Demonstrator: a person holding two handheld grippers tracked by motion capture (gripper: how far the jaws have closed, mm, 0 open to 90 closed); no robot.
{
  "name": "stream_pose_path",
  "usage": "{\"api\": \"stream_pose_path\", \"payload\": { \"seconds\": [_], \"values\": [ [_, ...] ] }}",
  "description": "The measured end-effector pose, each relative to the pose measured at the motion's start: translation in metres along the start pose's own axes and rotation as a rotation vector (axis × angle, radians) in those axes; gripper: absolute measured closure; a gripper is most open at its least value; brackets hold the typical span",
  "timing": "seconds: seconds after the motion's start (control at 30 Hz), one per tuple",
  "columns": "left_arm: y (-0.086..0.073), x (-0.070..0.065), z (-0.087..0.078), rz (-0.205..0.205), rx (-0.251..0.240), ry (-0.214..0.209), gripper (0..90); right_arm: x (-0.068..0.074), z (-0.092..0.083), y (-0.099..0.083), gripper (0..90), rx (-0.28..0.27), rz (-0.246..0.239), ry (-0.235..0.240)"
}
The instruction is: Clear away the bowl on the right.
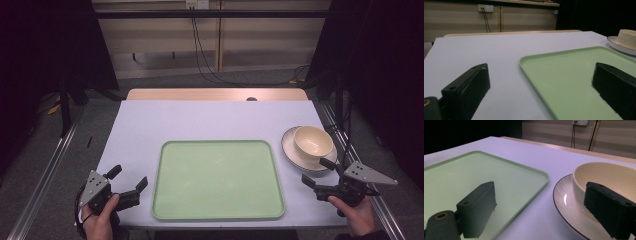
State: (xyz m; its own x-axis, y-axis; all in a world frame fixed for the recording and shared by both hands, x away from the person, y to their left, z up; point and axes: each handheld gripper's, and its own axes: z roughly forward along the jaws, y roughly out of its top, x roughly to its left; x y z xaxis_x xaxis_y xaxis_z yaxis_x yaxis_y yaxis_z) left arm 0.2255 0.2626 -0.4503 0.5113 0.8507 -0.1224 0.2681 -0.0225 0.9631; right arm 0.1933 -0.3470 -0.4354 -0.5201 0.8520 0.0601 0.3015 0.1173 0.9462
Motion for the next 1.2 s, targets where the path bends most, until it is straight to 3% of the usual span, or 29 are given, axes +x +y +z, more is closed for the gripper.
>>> {"api": "stream_pose_path", "payload": {
  "seconds": [0.13, 0.3, 0.87, 0.93, 1.2],
  "values": [
    [0.0, 0.0, 0.0, 0.007, 0.006, 0.002, 1.6, 0.0, 0.001, 0.0, 9.5, 0.009, -0.002, 0.0],
    [0.0, 0.0, 0.0, 0.008, 0.006, -0.001, 1.6, -0.003, 0.003, -0.001, 9.0, 0.032, 0.03, 0.03],
    [0.0, 0.0, 0.001, 0.007, 0.013, 0.0, 1.6, -0.009, 0.007, 0.001, 13.3, 0.091, 0.046, 0.008],
    [0.0, 0.0, 0.001, 0.006, 0.014, 0.0, 1.6, -0.012, 0.006, 0.001, 14.6, 0.097, 0.02, 0.0],
    [0.0, 0.0, 0.0, 0.008, 0.013, 0.001, 1.6, -0.024, 0.002, 0.006, 17.3, 0.107, 0.043, -0.011]
  ]
}}
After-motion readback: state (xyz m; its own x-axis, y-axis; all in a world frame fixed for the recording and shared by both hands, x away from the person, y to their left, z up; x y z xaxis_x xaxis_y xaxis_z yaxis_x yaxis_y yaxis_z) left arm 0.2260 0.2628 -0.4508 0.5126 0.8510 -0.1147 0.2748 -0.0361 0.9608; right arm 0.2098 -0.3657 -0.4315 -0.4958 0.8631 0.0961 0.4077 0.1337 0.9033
